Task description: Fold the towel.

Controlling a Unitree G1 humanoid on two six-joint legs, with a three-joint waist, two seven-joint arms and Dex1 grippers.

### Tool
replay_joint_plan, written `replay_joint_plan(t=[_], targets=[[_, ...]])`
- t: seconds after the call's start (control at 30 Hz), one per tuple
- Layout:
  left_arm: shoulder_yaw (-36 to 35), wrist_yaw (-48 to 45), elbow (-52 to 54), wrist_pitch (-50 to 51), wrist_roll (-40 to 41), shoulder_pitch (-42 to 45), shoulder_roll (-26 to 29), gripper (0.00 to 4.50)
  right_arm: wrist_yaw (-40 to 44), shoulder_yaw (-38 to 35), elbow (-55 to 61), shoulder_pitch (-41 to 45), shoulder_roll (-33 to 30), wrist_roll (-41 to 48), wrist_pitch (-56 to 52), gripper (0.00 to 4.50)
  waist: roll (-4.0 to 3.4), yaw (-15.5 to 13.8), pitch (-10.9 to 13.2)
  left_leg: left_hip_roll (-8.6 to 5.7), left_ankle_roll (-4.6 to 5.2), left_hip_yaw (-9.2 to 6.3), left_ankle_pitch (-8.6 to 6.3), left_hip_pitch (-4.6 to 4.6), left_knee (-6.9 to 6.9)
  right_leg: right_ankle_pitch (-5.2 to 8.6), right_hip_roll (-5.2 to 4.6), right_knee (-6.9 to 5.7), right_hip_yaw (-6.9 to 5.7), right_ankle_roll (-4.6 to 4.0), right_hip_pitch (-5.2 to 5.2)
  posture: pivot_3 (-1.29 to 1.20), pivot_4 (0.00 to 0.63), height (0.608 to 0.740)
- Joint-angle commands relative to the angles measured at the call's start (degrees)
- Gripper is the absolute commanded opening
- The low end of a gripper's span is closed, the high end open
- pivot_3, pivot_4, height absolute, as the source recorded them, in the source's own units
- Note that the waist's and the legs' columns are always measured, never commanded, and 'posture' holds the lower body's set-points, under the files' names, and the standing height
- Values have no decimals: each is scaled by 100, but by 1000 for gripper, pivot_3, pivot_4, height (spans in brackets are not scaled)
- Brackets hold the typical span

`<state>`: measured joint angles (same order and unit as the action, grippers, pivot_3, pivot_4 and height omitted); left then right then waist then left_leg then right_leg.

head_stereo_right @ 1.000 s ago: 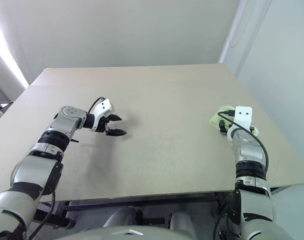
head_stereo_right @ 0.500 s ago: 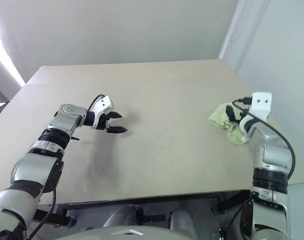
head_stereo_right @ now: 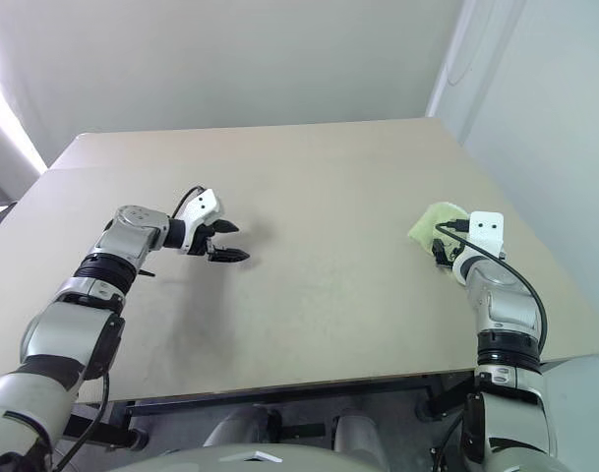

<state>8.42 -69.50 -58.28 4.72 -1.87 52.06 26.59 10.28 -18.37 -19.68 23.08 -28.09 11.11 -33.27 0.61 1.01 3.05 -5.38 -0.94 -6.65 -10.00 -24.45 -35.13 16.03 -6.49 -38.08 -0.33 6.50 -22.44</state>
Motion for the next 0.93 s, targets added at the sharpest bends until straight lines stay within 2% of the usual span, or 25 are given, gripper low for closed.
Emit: replay_joint_plan(t=[0.03, 0.17, 0.27, 0.4, 0.6, 0.73, 0.93], targets=[[-369, -120, 290, 149, 365, 64, 140, 4500, 373, -487, 1410, -124, -367, 495, -153, 4478, -7, -8, 4, 0, 2, 0, 1, -4, 2, 0, -1, 0, 0, 1, -5, 0, 0, 692], [-574, -121, 434, 180, 570, -56, 200, 4500, 1091, -932, 3018, -484, -457, 1677, -730, 4478, -8, -18, 5, 1, 10, 0, 4, -10, 8, -3, -2, 1, 0, 31, -12, 0, 0, 692], [-733, -130, 634, 226, 749, -184, 226, 4500, 1778, -648, 4079, -1069, -515, 2444, -1185, 4478, -1, -14, 4, 4, 14, -2, 1, -10, 11, 0, -2, 4, -2, 35, -10, 0, 0, 692], [-883, -179, 834, 382, 936, -319, 279, 4500, 2277, -183, 4867, -1741, -472, 2926, -1269, 4478, 1, -22, 7, 5, 5, 2, -9, -10, 3, 23, -8, 9, -3, 33, -2, 0, 0, 692], [-892, -543, 1451, 464, 1149, -728, 469, 4500, 2648, 224, 5209, -2172, -482, 3174, -1096, 4478, 1, -18, 7, 5, 3, 9, -11, -10, 2, 20, -30, 15, -8, 28, 3, 0, 0, 692], [-731, -876, 2012, 735, 1189, -1110, 675, 4500, 2717, 297, 5255, -2274, -481, 3209, -1005, 4478, -1, -16, 7, 7, 3, 7, -11, -17, 10, 19, -30, 26, -11, 24, -3, 0, 0, 692], [-519, -1411, 2893, 500, 1219, -1834, 1123, 4500, 2767, 483, 5177, -2215, -575, 3100, -954, 4478, -3, -16, 6, 7, 8, 9, -14, -21, 28, 4, -29, 58, -10, 0, -10, 0, 0, 692]])
